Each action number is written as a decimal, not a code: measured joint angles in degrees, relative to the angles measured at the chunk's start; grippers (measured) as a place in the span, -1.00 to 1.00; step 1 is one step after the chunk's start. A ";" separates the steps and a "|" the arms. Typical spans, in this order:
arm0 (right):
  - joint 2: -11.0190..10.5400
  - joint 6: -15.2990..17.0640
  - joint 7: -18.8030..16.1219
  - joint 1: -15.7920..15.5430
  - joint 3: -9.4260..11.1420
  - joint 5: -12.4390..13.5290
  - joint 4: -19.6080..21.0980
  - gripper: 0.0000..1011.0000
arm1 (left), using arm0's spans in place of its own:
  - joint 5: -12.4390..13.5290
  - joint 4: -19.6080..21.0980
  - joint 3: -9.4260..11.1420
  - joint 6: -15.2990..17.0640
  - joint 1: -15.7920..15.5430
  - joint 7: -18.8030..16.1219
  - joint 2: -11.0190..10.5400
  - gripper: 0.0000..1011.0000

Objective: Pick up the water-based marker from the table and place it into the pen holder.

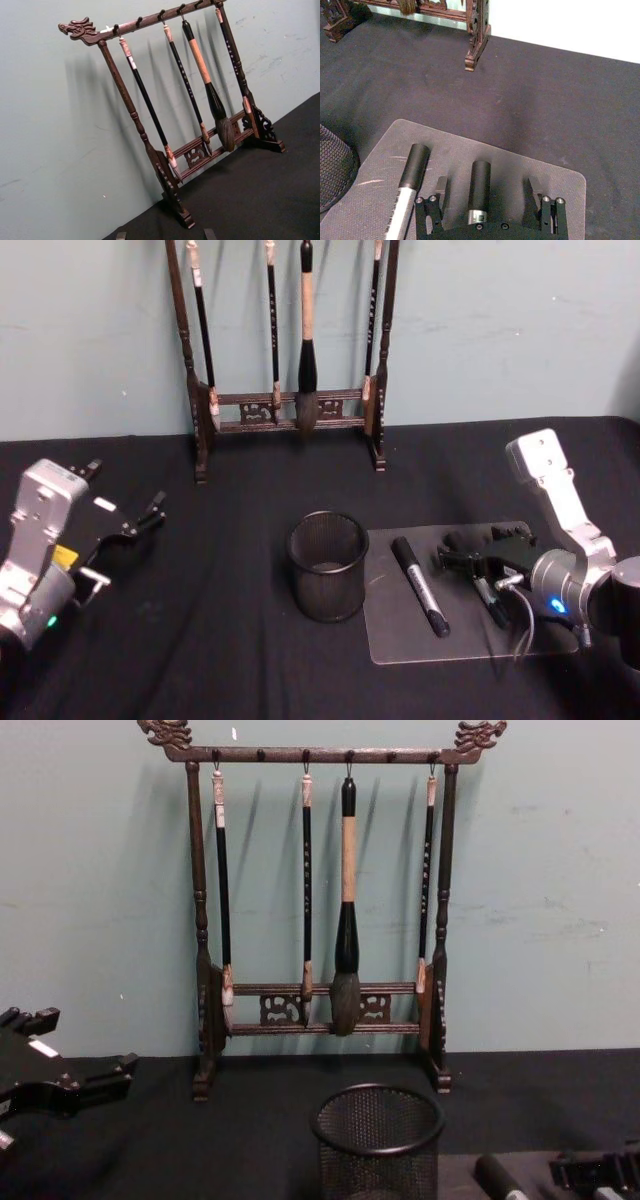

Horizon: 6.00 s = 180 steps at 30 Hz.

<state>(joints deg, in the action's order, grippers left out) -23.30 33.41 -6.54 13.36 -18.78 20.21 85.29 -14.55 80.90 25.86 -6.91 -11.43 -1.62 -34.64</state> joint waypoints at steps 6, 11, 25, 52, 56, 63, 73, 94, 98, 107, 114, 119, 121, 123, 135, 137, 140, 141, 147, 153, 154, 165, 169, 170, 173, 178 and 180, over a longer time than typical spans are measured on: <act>0.67 0.28 -0.55 0.13 0.41 -0.77 -0.71 0.98 | 0.00 0.00 0.00 0.00 0.00 0.00 0.00 0.98; 1.22 0.67 -1.23 0.27 0.82 -1.65 -1.23 0.98 | 0.00 0.00 0.00 0.00 0.00 0.00 0.00 0.98; 2.22 1.71 -2.52 0.11 1.77 -3.71 -1.72 0.98 | 0.00 0.00 0.00 0.00 0.00 0.00 0.00 0.98; 2.70 1.38 -3.14 -0.05 2.40 -4.60 -2.07 0.98 | 0.00 0.00 0.00 0.00 0.00 0.00 0.00 0.98; 2.69 1.38 -3.12 -0.05 2.38 -4.59 -2.05 0.90 | 0.00 0.00 0.00 0.00 0.00 0.00 0.00 0.98; 2.68 1.39 -3.08 -0.05 2.38 -4.54 -1.99 0.23 | 0.00 0.00 0.00 0.00 0.00 0.00 0.00 0.98; 2.68 1.39 -3.08 -0.05 2.38 -4.50 -1.98 -0.50 | 0.00 0.00 0.00 0.00 0.00 0.00 0.00 0.98; 3.84 -3.07 -3.80 -1.03 4.48 -5.47 -1.30 -0.50 | 0.00 0.00 0.00 0.00 0.00 0.00 0.00 0.98; 4.33 -7.65 -4.36 -1.45 5.05 -6.40 -1.06 -0.50 | 0.00 0.00 0.00 0.00 0.00 0.00 0.00 0.98; 5.55 -18.42 -6.84 -0.84 5.71 -7.94 -2.05 -0.50 | 0.00 0.00 0.00 0.00 0.00 0.00 0.00 0.98; 6.55 -23.83 -9.65 1.40 5.39 -7.69 -3.51 -0.50 | 0.00 0.00 0.00 0.00 0.00 0.00 0.00 0.98; 7.31 -29.48 -13.89 4.06 3.99 -5.48 -5.18 -0.50 | 0.00 0.00 0.00 0.00 0.00 0.00 0.00 0.98; 7.53 -31.33 -15.64 4.97 3.09 -4.24 -5.55 -0.50 | 0.00 0.00 0.00 0.00 0.00 0.00 0.00 0.98; 7.56 -31.81 -16.27 5.23 2.64 -3.76 -5.59 -0.50 | 0.00 0.00 0.00 0.00 0.00 0.00 0.00 0.98; 7.88 -35.43 -21.97 6.79 -2.15 0.08 -6.14 -0.50 | 0.00 0.00 0.00 0.00 0.00 0.00 0.00 0.98; 7.88 -35.99 -23.00 7.10 -3.00 0.80 -6.37 -0.50 | 0.00 0.00 0.00 0.00 0.00 0.00 0.00 0.98; 7.83 -36.80 -24.30 7.62 -4.13 1.82 -6.88 -0.50 | 0.00 0.00 0.00 0.00 0.00 0.00 0.00 0.98; 7.83 -36.80 -24.30 7.62 -4.13 1.82 -6.88 -0.50 | 0.00 0.00 0.00 0.00 0.00 0.00 0.00 0.98; 7.85 -37.65 -25.65 8.40 -5.72 3.08 -8.08 -0.50 | 0.00 0.00 0.00 0.00 0.00 0.00 0.00 0.98; 7.87 -38.19 -26.46 9.01 -7.08 4.00 -9.38 -0.50 | 0.00 0.00 0.00 0.00 0.00 0.00 0.00 0.98; 7.87 -38.30 -26.58 9.12 -7.38 4.21 -9.64 -0.50 | 0.00 0.00 0.00 0.00 0.00 0.00 0.00 0.98; 7.82 -39.04 -26.90 9.98 -9.22 5.24 -11.89 -0.50 | 0.00 0.00 0.00 0.00 0.00 0.00 0.00 0.98; 7.92 -39.19 -26.78 10.33 -9.86 5.22 -12.87 -0.50 | 0.00 0.00 0.00 0.00 0.00 0.00 0.00 0.98; 7.92 -39.19 -26.78 10.33 -9.86 5.22 -12.87 -0.50 | 0.00 0.00 0.00 0.00 0.00 0.00 0.00 0.98; 8.09 -39.34 -26.68 10.58 -10.17 5.17 -13.65 -0.50 | 0.00 0.00 0.00 0.00 0.00 0.00 0.00 0.98; 8.32 -39.41 -26.55 10.92 -10.46 4.97 -14.62 -0.50 | 0.00 0.00 0.00 0.00 0.00 0.00 0.00 0.98; 8.40 -39.43 -26.14 10.97 -10.51 4.67 -14.84 -0.50 | 0.00 0.00 0.00 0.00 0.00 0.00 0.00 0.98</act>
<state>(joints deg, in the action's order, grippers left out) -14.90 -6.02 -32.68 24.33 -29.29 24.88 70.44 -14.55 80.90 25.86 -6.91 -11.43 -1.62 -34.65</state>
